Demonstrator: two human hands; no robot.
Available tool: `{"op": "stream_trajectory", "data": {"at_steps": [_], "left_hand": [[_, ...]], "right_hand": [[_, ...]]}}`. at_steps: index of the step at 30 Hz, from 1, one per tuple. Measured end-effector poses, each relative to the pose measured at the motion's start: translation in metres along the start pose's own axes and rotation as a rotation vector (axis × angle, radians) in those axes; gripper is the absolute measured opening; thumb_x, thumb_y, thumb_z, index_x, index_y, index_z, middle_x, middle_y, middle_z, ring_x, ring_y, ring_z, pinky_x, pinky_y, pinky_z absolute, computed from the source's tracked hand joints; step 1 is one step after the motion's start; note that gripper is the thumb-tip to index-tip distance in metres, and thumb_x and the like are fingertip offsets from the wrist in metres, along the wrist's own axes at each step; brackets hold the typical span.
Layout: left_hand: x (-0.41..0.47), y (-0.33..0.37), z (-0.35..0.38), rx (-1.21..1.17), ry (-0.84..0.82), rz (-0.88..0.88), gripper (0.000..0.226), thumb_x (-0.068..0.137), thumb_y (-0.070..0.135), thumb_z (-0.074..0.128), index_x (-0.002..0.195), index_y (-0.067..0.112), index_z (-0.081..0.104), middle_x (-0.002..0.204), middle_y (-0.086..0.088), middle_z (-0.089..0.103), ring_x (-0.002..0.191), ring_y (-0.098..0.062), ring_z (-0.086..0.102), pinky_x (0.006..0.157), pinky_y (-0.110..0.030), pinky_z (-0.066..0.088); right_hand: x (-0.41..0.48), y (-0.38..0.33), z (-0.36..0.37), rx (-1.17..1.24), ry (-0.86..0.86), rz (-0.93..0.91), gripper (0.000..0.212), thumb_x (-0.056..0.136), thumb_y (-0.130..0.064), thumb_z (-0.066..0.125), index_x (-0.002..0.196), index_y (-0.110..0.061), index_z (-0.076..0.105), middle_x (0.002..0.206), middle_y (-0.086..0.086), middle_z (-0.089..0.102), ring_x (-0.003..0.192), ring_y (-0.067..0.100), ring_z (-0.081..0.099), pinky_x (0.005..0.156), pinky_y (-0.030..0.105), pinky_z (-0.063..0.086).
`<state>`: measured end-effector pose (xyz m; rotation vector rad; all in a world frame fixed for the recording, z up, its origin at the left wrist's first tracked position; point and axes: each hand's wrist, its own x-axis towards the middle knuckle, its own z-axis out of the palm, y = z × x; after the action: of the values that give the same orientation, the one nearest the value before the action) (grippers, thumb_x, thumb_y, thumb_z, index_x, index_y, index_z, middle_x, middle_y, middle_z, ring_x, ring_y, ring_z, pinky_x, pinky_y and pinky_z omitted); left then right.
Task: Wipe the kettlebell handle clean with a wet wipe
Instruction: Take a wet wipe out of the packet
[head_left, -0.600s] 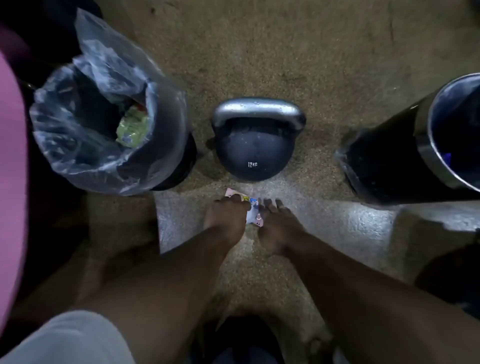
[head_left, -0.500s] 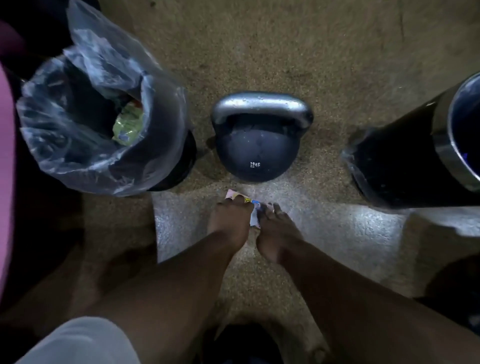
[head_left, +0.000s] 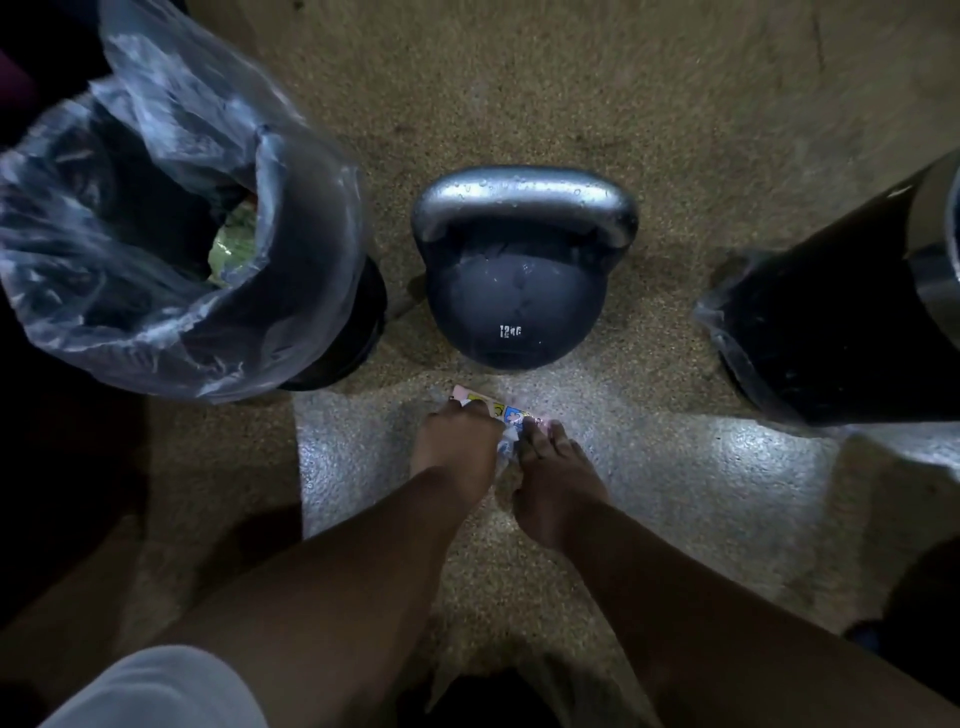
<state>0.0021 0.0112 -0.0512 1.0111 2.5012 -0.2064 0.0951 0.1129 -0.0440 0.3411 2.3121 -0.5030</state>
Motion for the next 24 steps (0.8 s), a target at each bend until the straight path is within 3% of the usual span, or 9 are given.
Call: {"op": "stream_trajectory", "data": {"at_steps": [4,9,13,15,17,19,22,24], "left_hand": [[-0.002,-0.003,0.002,-0.100,0.042,-0.076,0.025,0.091,0.033,0.057,0.113,0.030,0.068,0.101,0.000,0.070,0.093,-0.022,0.063,0.075,-0.032,0.053],[-0.015,-0.005,0.000,-0.761,0.184,-0.412,0.026,0.100,0.030,0.049,0.115,0.021,0.068,0.108,-0.005,0.071,0.095,-0.022,0.065,0.080,-0.029,0.048],[-0.025,-0.005,-0.003,-1.132,0.266,-0.605,0.020,0.099,0.016,0.051,0.103,0.010,0.070,0.100,-0.010,0.071,0.079,-0.014,0.058,0.065,-0.021,0.037],[-0.029,-0.004,-0.007,-1.377,0.324,-0.730,0.018,0.098,0.009,0.051,0.100,0.006,0.068,0.098,-0.010,0.070,0.077,-0.013,0.060,0.062,-0.017,0.040],[-0.034,-0.003,-0.014,-1.629,0.375,-0.825,0.016,0.099,0.007,0.050,0.100,0.005,0.066,0.097,-0.009,0.069,0.082,-0.020,0.064,0.068,-0.019,0.048],[-0.035,-0.004,-0.027,-1.813,0.438,-0.860,0.017,0.100,0.008,0.048,0.101,0.009,0.066,0.097,-0.010,0.070,0.086,-0.024,0.066,0.070,-0.030,0.054],[-0.036,-0.006,-0.052,-1.986,0.536,-0.861,0.017,0.101,0.010,0.049,0.101,0.011,0.066,0.090,-0.006,0.073,0.078,-0.017,0.070,0.063,-0.029,0.057],[-0.033,-0.010,-0.069,-2.057,0.584,-0.822,0.016,0.100,0.011,0.052,0.097,0.014,0.068,0.088,-0.005,0.074,0.079,-0.019,0.070,0.070,-0.034,0.056]], "right_hand": [[0.000,0.000,0.004,0.008,0.005,0.010,0.079,0.093,-0.039,0.041,0.155,-0.017,-0.002,0.161,0.001,-0.012,0.147,0.029,-0.013,0.121,0.040,0.001],[-0.002,-0.001,0.009,0.029,0.032,0.014,0.079,0.093,-0.044,0.040,0.155,-0.015,0.000,0.161,0.004,-0.010,0.147,0.031,-0.012,0.120,0.041,0.000],[-0.001,-0.004,0.007,0.032,0.019,0.025,0.079,0.092,-0.039,0.040,0.154,-0.015,-0.002,0.161,0.004,-0.012,0.147,0.032,-0.014,0.120,0.041,-0.001],[0.001,-0.005,0.007,0.019,0.005,0.033,0.079,0.092,-0.041,0.039,0.154,-0.016,-0.003,0.161,0.003,-0.013,0.147,0.031,-0.014,0.120,0.041,-0.001],[0.002,-0.005,0.006,0.028,-0.009,0.034,0.081,0.092,-0.046,0.039,0.154,-0.017,-0.003,0.161,0.001,-0.014,0.147,0.029,-0.016,0.120,0.040,-0.002],[0.003,-0.001,0.003,0.021,-0.001,0.029,0.082,0.092,-0.050,0.039,0.154,-0.017,-0.002,0.160,-0.001,-0.015,0.146,0.028,-0.017,0.120,0.039,-0.003],[0.003,0.006,-0.001,0.009,-0.010,0.011,0.076,0.094,-0.048,0.035,0.155,-0.019,-0.001,0.161,-0.003,-0.014,0.146,0.026,-0.017,0.120,0.038,-0.003],[0.002,0.012,-0.003,0.000,-0.017,0.007,0.072,0.095,-0.049,0.031,0.155,-0.020,0.001,0.161,-0.004,-0.013,0.147,0.025,-0.017,0.119,0.037,-0.003]]}}
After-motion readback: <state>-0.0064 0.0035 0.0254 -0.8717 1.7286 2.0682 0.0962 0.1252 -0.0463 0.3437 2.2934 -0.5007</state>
